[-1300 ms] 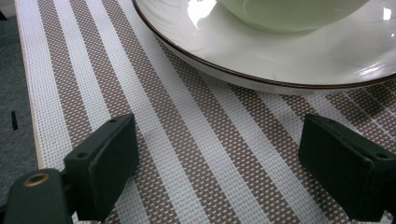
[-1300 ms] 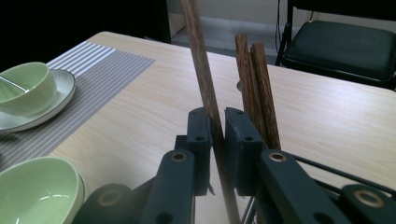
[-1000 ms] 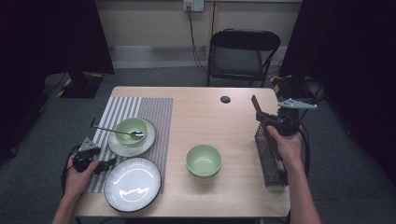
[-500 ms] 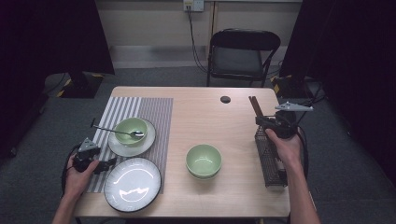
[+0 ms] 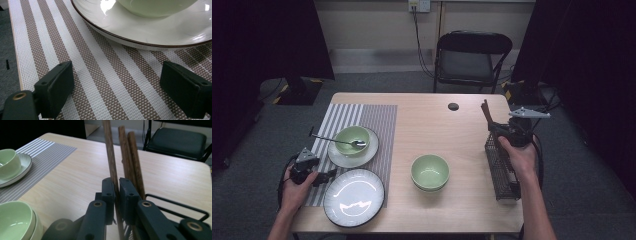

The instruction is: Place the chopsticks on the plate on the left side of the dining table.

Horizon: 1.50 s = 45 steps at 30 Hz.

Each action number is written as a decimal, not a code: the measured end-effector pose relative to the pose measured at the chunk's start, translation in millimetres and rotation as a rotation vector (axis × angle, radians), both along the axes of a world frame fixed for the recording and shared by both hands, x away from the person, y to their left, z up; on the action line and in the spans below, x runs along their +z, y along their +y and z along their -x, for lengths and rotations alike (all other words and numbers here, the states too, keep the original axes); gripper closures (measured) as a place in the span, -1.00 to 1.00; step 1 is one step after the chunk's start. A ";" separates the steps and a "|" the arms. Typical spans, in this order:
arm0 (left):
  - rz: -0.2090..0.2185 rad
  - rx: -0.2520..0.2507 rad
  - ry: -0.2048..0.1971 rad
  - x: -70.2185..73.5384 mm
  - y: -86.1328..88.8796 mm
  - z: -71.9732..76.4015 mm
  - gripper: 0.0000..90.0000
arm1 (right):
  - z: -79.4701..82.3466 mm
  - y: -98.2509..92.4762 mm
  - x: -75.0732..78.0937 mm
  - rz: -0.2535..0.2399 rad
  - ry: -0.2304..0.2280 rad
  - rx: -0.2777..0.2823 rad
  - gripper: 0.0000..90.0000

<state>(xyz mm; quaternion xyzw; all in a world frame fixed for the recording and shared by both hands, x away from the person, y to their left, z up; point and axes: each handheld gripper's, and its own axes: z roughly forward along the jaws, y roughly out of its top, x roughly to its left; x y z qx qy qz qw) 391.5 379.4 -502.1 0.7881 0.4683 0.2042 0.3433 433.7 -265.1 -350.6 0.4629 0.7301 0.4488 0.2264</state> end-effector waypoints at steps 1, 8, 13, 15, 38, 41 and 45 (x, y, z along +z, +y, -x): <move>-0.002 -0.001 0.001 0.1 0.1 0.0 -0.74 | 0.4 -1.2 1.4 -0.004 -0.006 -0.004 0.87; 0.000 -0.001 0.001 0.0 0.1 0.0 -0.74 | 2.3 -8.3 4.3 -0.027 -0.036 -0.007 0.90; -0.001 0.000 0.000 0.0 0.1 0.0 -0.74 | 3.9 -12.0 6.6 -0.058 -0.066 -0.001 0.91; 0.000 0.000 0.000 0.0 0.0 0.0 -0.74 | 4.1 -11.7 8.1 -0.059 -0.076 0.003 0.91; -0.001 -0.001 0.001 0.0 0.1 0.0 -0.74 | 3.9 -8.6 34.6 -0.109 -0.166 0.053 0.91; -0.001 -0.001 0.000 0.1 0.1 0.0 -0.74 | 3.4 -6.3 38.6 -0.110 -0.172 0.053 0.91; -0.001 -0.001 0.001 0.1 0.1 0.0 -0.74 | 3.2 -1.8 47.1 -0.114 -0.192 0.062 0.91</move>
